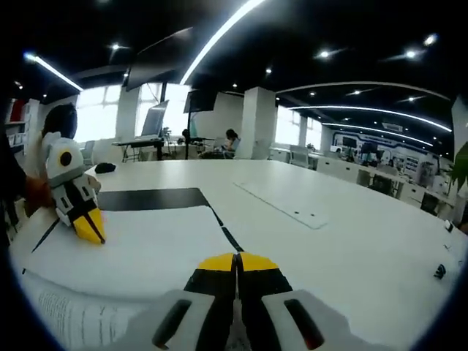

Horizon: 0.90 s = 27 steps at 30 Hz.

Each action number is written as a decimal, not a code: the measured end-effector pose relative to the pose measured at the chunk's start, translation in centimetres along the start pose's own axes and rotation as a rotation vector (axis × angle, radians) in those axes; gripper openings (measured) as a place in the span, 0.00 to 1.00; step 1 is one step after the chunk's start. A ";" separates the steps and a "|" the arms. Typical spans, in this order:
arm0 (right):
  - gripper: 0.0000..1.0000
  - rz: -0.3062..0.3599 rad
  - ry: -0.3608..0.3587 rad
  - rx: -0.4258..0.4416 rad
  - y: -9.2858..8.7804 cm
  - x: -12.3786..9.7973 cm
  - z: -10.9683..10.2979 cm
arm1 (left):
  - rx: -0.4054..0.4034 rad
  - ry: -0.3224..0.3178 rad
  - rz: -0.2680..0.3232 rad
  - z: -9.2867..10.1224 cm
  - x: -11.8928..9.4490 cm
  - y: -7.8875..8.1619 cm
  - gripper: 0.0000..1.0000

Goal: Flip through the bound document one page at a time

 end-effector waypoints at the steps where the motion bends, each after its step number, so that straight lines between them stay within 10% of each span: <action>1: 0.03 0.003 -0.002 0.005 0.0 0.0 0.1 | 0.000 0.000 0.000 0.0 0.0 0.0 0.03; 27: 0.03 -0.032 -0.024 -0.007 -1.5 1.2 0.7 | 0.004 -0.001 0.002 0.0 -0.1 0.0 0.03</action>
Point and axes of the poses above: the point that each gripper's makers call its tool centre point, and the gripper's own axes: x roughly forward along the fingers, z roughly to its right, y roughly out of its top, the point moved 5 cm from there along -x, roughly backward along the fingers, and after that the axes turned 12 degrees about y, right-handed, at the moved point
